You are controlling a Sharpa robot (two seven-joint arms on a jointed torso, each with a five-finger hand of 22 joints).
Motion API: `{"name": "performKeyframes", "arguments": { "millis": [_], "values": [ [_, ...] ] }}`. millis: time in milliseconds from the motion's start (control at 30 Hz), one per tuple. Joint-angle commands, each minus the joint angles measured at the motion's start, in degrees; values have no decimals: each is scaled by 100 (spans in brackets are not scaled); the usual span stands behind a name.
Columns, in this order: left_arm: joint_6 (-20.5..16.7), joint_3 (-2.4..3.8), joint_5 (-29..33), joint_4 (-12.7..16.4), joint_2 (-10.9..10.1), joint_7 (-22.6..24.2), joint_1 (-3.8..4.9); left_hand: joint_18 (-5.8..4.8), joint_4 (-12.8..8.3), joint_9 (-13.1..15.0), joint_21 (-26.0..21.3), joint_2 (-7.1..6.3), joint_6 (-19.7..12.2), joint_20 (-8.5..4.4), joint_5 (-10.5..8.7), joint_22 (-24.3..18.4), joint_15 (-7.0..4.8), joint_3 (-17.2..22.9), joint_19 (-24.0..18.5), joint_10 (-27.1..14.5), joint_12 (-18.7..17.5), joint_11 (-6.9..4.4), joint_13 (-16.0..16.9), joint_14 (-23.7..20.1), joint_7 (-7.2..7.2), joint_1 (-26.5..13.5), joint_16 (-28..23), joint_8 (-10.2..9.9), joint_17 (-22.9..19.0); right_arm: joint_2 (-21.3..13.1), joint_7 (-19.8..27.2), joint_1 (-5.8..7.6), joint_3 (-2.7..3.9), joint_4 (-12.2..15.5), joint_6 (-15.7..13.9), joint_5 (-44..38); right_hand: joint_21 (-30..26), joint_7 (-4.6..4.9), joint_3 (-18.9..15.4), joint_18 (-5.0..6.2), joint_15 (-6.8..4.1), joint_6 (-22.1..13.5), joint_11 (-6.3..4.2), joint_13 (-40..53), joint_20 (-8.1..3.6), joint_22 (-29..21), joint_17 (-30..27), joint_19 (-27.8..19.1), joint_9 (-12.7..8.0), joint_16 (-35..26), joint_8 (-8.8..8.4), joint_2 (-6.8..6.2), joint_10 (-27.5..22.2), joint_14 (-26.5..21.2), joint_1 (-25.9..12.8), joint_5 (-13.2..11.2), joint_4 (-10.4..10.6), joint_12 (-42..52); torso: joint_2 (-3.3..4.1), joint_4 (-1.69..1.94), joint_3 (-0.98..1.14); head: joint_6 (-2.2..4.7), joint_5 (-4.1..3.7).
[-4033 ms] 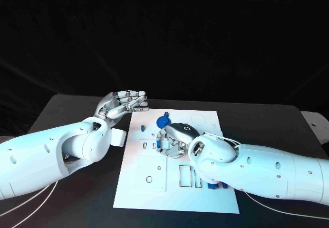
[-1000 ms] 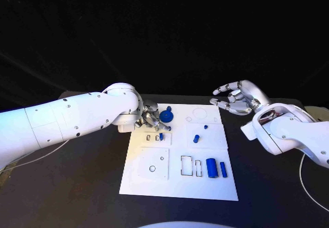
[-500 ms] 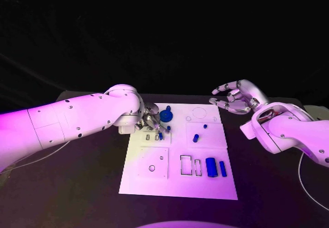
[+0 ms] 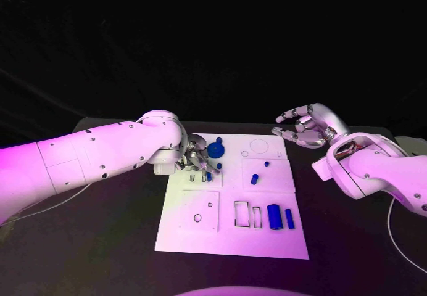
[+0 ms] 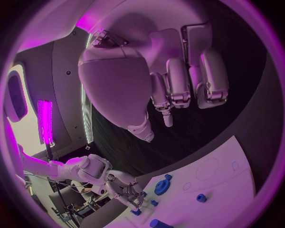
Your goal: Assemble the parts on the task board
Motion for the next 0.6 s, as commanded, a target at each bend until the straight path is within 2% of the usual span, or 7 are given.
{"name": "performKeyframes", "arguments": {
  "millis": [33,300,600],
  "values": [
    [134,-1,54,15,8,7,-2,-33,-7,16,30,-1,-38,0,-16,15,-42,59,30,-42,25,6,-7,541,-12,98,32,28,1330,7,-16,-1,-1,-5,81,-65,25,-2,32,-40,-36,11,-25,800,-44,1508,1508,600,-8,31,35,-39,-19,587,-41,26,2,-37,4,-7,-1,-6,3],
    [146,-1,84,19,11,9,-2,-36,-23,91,55,78,-72,1,-14,54,-50,357,31,-41,62,-5,-22,543,-22,450,37,19,1337,12,-22,-2,-2,-14,85,-65,25,-2,32,-40,-36,11,-25,800,-44,1508,1508,600,-8,31,35,-39,-19,587,-41,26,2,-37,3,-1,-4,-18,-7],
    [148,-1,122,20,12,11,-2,-43,-34,149,84,-80,-68,-3,-14,106,-64,771,34,-43,96,-21,-41,545,-38,746,44,-8,1347,17,-28,-4,-3,-21,87,-65,25,-3,43,-40,-37,13,-26,805,-44,1508,1508,600,-9,31,39,-37,-14,587,-45,46,-1,-30,8,2,-6,-33,-10]
  ]
}}
